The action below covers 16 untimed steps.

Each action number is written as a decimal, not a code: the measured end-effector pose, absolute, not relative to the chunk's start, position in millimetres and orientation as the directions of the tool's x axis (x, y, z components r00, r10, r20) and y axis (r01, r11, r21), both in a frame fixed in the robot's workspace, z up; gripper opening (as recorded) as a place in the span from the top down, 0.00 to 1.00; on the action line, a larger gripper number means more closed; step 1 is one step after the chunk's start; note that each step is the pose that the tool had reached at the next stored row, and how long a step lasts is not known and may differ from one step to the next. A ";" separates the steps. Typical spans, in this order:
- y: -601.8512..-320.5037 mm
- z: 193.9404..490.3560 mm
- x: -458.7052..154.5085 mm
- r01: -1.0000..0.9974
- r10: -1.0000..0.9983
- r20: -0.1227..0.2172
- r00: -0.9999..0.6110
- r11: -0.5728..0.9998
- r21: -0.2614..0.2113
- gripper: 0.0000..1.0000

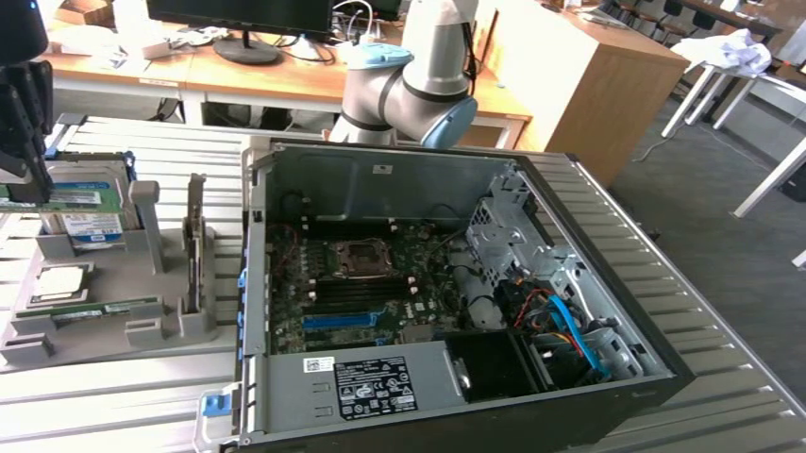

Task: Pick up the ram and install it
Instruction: 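Pick up the ram and move it above insertion slot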

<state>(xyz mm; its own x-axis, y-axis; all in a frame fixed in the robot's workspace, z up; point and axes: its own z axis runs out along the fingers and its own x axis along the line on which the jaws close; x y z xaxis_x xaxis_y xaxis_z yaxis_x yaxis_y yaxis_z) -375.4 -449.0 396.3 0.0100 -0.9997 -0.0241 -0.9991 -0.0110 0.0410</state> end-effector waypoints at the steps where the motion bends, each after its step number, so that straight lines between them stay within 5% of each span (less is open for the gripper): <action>1: -449.0 396.3 -374.9 -0.999 -1.000 -0.024 0.010 -0.011 0.041 0.87; 16: -449.0 396.2 -364.0 -0.999 -1.000 -0.024 0.010 -0.011 0.041 0.87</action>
<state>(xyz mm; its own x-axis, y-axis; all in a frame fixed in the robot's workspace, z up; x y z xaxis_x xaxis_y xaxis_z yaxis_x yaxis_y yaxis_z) -364.0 -449.0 396.2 0.0099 -0.9997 -0.0242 -0.9991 -0.0109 0.0409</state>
